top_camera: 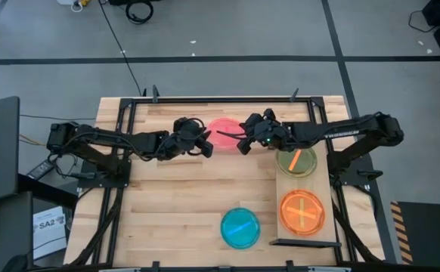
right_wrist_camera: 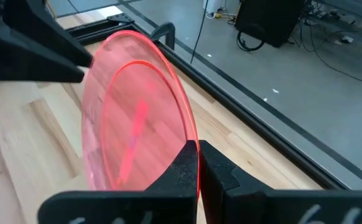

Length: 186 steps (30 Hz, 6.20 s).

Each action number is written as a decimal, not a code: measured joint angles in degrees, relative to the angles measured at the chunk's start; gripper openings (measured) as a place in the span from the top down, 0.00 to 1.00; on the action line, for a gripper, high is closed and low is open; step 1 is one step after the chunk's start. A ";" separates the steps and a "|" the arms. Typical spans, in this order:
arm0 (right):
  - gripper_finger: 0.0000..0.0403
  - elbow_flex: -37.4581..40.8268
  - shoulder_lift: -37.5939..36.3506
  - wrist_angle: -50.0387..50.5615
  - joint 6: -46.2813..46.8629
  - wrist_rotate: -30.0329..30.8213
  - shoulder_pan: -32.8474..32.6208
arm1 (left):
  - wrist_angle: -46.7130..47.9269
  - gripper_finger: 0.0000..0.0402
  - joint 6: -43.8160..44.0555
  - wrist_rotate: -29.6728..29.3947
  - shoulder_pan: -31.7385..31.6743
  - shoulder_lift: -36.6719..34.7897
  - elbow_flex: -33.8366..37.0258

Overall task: Place and stack plates onto a shelf
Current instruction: Stack the pink transparent plate on top of the bottom orange transparent plate on the shelf, then stack the blue transparent plate on top of the orange transparent plate on the shelf

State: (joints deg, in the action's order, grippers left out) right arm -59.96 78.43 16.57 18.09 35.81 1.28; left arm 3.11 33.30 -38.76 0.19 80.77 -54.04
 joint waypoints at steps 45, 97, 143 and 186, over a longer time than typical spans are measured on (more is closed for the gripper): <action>0.98 0.00 -27.95 37.65 42.69 -52.46 -23.32 | 0.22 0.67 -0.02 1.55 0.02 0.00 0.00; 0.74 0.00 -24.20 51.14 43.85 -46.07 -31.91 | 0.28 0.67 -0.03 1.54 0.02 0.00 0.00; 0.55 -0.02 -24.17 50.96 43.69 -44.41 -31.91 | -5.50 0.67 18.47 23.08 19.29 17.19 0.00; 0.55 -0.01 -24.20 48.64 43.72 -44.44 -31.91 | -26.59 0.68 31.38 23.61 27.59 32.92 -0.07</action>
State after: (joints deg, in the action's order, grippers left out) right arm -59.97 54.24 65.21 61.80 -8.62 -30.63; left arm -23.48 64.68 -15.16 27.78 113.70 -54.11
